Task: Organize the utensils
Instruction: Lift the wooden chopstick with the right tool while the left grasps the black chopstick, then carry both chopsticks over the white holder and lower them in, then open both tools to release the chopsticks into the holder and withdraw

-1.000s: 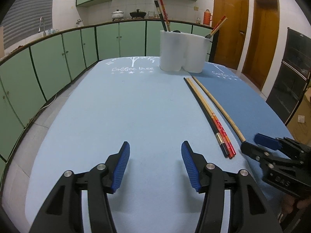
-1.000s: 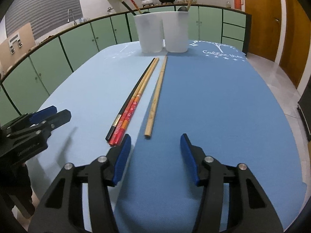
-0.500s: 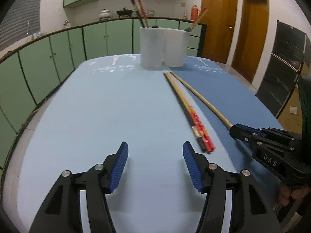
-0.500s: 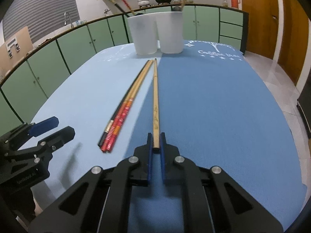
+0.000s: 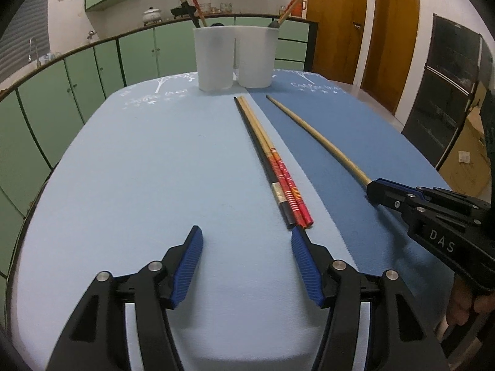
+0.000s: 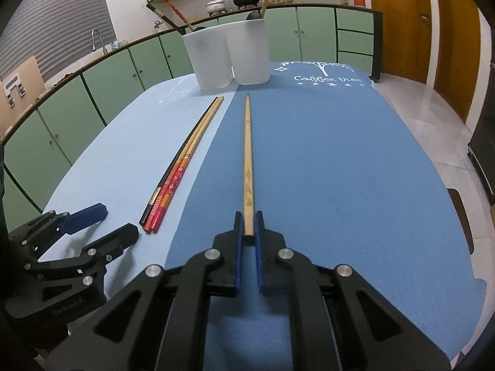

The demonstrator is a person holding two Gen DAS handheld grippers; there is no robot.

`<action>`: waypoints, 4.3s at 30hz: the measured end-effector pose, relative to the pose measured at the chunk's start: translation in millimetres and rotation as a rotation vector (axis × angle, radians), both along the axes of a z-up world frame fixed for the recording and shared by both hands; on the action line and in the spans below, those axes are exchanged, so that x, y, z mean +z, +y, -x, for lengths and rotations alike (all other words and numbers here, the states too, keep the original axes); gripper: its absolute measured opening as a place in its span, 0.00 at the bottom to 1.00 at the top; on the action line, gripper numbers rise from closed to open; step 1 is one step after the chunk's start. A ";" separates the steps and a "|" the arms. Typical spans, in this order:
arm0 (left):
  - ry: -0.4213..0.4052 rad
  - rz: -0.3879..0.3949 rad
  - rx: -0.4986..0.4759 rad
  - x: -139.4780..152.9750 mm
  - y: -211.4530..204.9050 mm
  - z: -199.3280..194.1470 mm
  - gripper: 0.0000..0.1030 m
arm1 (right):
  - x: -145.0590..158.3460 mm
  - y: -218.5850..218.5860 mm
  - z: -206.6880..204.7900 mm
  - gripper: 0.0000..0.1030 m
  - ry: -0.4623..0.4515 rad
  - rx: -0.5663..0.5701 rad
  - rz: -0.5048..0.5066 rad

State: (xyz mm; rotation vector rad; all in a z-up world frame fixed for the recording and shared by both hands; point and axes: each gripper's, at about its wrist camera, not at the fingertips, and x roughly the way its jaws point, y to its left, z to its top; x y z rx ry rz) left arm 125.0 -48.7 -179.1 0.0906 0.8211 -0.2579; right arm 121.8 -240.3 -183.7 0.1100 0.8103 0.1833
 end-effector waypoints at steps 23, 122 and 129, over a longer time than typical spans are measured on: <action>-0.055 0.007 -0.007 -3.9 -20.0 -1.9 0.08 | 1.5 -7.8 0.4 0.06 0.002 -0.006 -0.031; -0.559 0.170 0.039 239.6 11.5 -203.5 0.44 | 254.1 -33.7 -224.3 0.48 -0.412 0.066 -0.049; -0.590 0.202 0.057 245.2 24.7 -138.1 0.63 | 250.3 -47.2 -146.9 0.85 -0.493 0.020 -0.062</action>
